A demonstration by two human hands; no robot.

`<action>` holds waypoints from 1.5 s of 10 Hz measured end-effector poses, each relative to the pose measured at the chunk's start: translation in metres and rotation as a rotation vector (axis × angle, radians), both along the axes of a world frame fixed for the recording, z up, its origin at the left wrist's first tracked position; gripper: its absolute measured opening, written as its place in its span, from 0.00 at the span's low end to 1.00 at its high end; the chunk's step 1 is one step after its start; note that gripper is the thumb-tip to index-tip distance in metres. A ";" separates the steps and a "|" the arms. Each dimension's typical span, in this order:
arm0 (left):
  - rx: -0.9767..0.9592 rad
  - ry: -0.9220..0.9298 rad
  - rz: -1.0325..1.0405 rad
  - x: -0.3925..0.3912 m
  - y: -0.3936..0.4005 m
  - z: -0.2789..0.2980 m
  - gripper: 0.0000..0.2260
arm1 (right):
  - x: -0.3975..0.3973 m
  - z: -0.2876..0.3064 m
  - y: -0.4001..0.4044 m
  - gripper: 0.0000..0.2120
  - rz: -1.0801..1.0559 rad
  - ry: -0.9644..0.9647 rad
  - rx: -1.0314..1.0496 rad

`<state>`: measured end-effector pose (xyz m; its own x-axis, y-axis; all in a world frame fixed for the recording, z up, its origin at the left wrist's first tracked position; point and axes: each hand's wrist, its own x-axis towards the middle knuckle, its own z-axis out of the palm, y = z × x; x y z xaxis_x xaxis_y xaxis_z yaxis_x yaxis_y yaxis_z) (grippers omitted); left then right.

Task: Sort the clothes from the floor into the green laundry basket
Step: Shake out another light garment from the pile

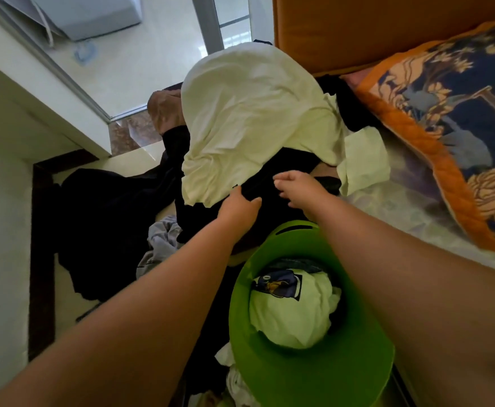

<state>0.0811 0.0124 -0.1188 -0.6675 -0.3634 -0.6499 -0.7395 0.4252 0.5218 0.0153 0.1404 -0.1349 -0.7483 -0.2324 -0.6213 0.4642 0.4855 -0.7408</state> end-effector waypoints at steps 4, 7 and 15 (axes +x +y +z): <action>0.413 -0.031 0.429 0.001 -0.034 0.013 0.07 | -0.053 -0.016 -0.048 0.05 -0.514 -0.148 -0.555; 0.771 0.252 0.691 -0.006 -0.056 0.036 0.28 | 0.008 0.046 -0.053 0.14 0.307 -0.553 -0.845; -0.450 0.133 0.085 0.182 -0.241 0.122 0.23 | 0.112 0.101 -0.199 0.16 -0.467 -0.481 -0.757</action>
